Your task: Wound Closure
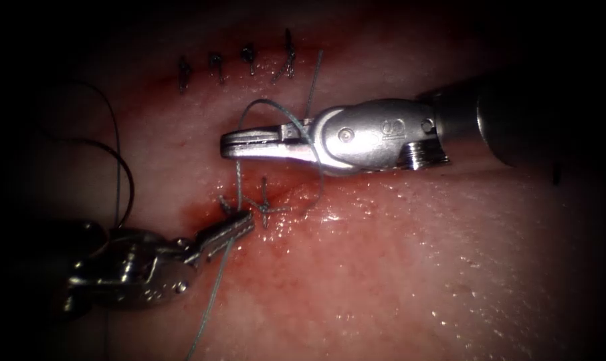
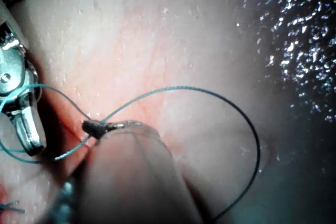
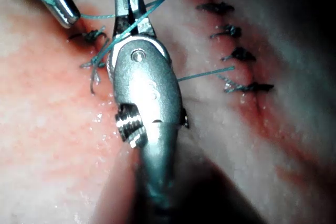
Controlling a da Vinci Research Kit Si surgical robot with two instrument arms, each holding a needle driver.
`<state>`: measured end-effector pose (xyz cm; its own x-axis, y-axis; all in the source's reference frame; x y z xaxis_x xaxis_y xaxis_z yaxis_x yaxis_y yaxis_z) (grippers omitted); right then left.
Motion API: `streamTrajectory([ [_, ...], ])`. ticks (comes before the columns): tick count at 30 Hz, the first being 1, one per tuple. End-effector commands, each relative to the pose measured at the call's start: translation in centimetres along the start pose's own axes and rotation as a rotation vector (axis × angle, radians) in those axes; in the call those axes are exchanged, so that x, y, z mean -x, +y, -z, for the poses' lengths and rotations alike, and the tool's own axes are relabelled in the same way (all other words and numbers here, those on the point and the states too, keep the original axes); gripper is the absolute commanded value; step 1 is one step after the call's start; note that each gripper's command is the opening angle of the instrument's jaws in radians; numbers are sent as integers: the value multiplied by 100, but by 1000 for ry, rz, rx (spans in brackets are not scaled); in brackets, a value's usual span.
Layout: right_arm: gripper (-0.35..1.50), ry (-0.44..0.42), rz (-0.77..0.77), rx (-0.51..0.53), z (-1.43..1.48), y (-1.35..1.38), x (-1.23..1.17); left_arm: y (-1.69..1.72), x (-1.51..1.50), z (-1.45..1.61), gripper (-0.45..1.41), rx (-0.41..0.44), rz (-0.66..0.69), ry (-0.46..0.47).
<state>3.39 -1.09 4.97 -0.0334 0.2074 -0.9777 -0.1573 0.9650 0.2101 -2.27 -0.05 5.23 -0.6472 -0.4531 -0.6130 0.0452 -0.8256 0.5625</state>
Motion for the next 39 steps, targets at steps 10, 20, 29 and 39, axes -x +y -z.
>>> streamTrajectory([
  [10, 99, -40, 22, 94, -19, 6, 8, 7, -34, -9, -45, 19, -48, 59],
  [20, 136, -262, 67, 118, -15, 2, 43, -2, -47, 13, -45, 42, -55, 85],
  [29, 125, -349, 67, -25, -5, -19, 73, -66, -38, 43, -45, -30, 22, 155],
  [39, 111, -345, 32, -171, 12, -38, 80, -112, -1, 26, -45, -52, 137, 281],
])
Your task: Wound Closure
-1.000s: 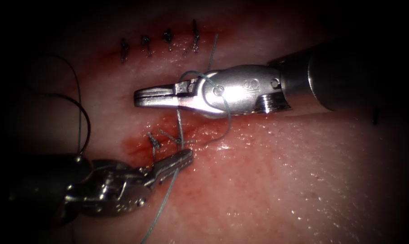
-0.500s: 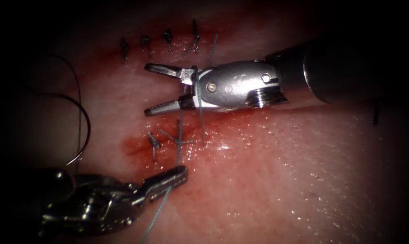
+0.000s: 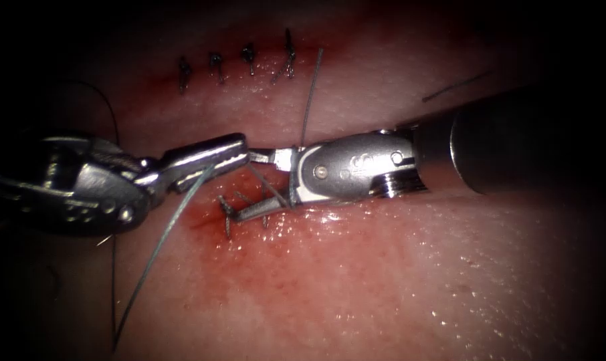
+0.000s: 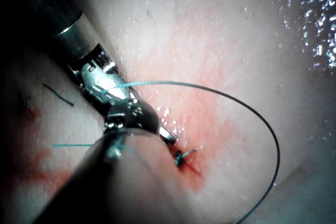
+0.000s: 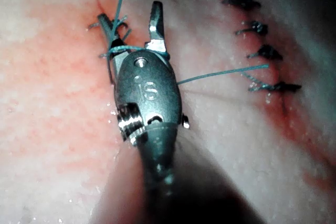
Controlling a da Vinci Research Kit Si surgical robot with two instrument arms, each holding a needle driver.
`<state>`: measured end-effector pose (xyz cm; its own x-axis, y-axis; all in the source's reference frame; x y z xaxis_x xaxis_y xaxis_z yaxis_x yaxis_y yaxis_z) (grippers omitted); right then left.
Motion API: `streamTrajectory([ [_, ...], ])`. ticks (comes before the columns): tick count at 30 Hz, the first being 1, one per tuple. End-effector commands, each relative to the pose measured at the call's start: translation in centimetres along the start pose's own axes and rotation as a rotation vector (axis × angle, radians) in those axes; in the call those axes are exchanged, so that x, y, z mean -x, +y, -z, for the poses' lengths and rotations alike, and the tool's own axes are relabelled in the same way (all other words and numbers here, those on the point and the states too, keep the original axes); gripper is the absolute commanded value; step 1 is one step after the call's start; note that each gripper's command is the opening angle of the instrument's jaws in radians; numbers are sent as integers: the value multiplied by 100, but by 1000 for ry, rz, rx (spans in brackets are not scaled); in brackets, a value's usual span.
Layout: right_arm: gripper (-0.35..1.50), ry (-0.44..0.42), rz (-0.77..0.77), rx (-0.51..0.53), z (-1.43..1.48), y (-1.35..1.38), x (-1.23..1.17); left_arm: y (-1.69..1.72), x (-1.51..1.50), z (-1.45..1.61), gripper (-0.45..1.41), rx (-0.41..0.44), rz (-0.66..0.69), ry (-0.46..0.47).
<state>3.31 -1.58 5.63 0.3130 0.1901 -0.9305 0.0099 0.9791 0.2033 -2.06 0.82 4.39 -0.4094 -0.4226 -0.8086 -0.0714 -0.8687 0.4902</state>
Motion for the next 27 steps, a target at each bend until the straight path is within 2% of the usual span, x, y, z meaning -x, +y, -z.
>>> streamTrajectory([
  [1, 106, 12, -4, -18, -5, -6, 3, 6, 8, -11, -45, 2, 23, 6],
  [5, 99, 38, -10, -60, -2, -7, 0, 9, 35, -24, -45, 8, 87, 60],
  [9, 99, 106, -35, -90, 1, -7, -2, 18, 64, -37, -45, 15, 131, 96],
  [13, 81, 156, -53, -129, 7, -6, -3, 28, 92, -49, -45, 25, 173, 119],
  [17, 73, 193, -63, -151, 8, -7, -3, 38, 115, -61, -45, 33, 200, 134],
  [21, 57, 260, -93, -158, 10, -5, -7, 50, 129, -70, -45, 49, 216, 135],
  [27, 54, 375, -129, -134, 21, 2, -15, 77, 140, -74, -45, 69, 226, 140],
])
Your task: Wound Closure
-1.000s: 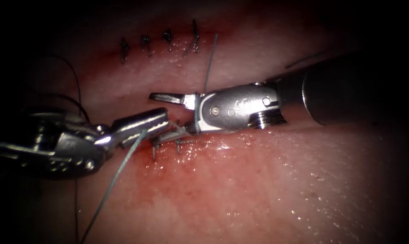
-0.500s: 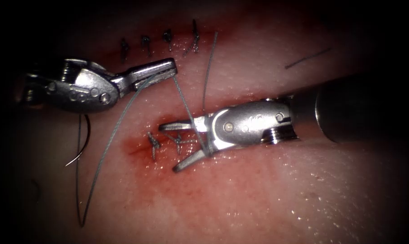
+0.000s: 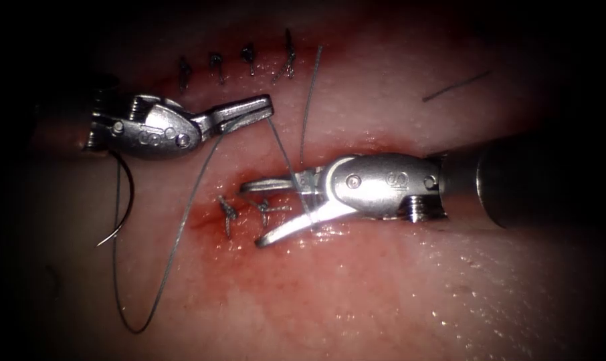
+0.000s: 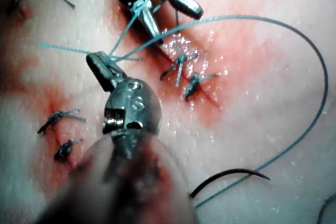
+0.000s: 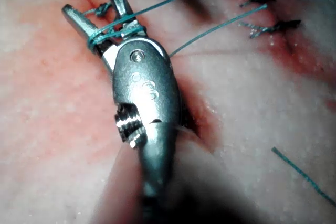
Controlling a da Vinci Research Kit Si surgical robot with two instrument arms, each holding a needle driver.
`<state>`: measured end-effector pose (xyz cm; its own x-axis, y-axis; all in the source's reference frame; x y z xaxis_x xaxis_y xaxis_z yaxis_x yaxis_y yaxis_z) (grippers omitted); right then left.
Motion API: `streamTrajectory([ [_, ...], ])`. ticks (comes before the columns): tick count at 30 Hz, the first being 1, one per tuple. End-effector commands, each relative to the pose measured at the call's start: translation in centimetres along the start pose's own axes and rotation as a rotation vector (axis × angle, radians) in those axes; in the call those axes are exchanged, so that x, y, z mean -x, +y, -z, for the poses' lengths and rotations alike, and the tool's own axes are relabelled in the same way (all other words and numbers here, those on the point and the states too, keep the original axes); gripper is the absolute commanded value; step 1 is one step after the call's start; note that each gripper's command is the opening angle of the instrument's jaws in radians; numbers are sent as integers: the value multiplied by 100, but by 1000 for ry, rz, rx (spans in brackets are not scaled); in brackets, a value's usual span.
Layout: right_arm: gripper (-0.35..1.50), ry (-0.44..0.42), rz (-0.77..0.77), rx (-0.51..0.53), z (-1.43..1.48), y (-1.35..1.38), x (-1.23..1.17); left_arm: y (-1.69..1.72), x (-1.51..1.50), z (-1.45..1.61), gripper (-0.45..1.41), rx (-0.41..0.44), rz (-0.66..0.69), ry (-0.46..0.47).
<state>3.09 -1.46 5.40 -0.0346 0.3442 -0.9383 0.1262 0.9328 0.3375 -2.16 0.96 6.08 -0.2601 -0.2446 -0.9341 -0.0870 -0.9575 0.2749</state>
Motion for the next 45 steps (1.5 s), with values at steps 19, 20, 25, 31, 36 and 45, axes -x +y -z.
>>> streamTrajectory([
  [19, 44, 154, -120, 322, 28, 24, -8, 76, 7, 4, -45, 41, -10, -74],
  [20, 54, 157, -128, 359, 31, 25, -8, 78, 5, 3, -45, 43, -9, -76],
  [25, 101, 118, -181, 500, 43, 31, -10, 83, -11, -3, -45, 48, -1, -92],
  [31, 105, 50, -250, 606, 55, 34, -7, 73, -26, -12, -45, 37, -5, -100],
  [36, 78, 56, -385, 700, 61, 39, -7, 67, -30, -20, -45, 30, -8, -107],
  [45, 71, 10, -571, 769, 58, 44, 3, 63, -27, -33, -45, 30, -7, -134],
])
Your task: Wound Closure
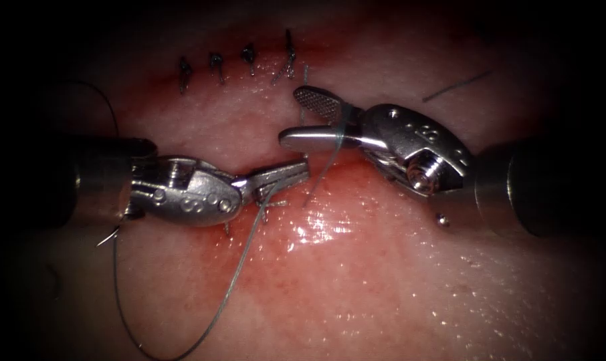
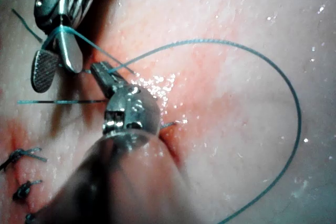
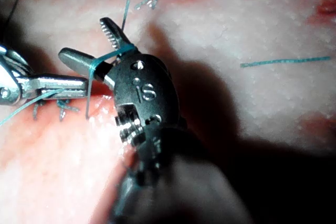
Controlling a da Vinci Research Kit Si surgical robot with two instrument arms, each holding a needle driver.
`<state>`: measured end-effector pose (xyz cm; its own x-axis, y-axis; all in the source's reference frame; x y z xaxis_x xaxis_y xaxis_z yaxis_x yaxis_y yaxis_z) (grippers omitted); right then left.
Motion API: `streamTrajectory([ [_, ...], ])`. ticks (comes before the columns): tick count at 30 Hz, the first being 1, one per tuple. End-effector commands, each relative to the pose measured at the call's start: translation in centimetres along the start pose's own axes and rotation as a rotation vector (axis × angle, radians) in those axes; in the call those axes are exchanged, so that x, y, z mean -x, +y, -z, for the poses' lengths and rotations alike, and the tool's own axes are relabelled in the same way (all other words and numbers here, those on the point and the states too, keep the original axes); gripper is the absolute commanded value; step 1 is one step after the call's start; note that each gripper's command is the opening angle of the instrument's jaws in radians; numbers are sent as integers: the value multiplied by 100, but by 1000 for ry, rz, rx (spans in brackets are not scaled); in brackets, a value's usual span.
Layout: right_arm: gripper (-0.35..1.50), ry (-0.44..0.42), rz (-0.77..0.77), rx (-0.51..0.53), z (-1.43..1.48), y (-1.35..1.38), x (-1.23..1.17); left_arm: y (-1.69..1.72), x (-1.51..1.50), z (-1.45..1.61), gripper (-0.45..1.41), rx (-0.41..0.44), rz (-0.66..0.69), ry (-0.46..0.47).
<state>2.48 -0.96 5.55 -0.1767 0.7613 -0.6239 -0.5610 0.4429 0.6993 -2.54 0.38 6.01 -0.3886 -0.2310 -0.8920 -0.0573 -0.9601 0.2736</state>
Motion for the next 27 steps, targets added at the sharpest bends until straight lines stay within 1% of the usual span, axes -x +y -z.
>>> streamTrajectory([
  [1, 71, -10, -16, 15, -9, 0, 10, 5, 3, -8, -45, 1, 1, 1],
  [11, 74, -76, -65, 116, -10, 15, 24, 1, 15, -20, -45, -4, -15, -13],
  [17, 64, -77, -81, 157, -6, 27, 26, -4, 19, -24, -45, -5, -10, -17],
  [21, 61, -77, -82, 156, -8, 25, 27, -4, 19, -24, -45, -5, -10, -18],
  [25, 59, -80, -86, 143, -17, 20, 27, -4, 19, -25, -45, -6, -10, -18],
  [27, 53, -79, -87, 142, -25, 17, 28, -4, 19, -25, -45, -6, -10, -18],
])
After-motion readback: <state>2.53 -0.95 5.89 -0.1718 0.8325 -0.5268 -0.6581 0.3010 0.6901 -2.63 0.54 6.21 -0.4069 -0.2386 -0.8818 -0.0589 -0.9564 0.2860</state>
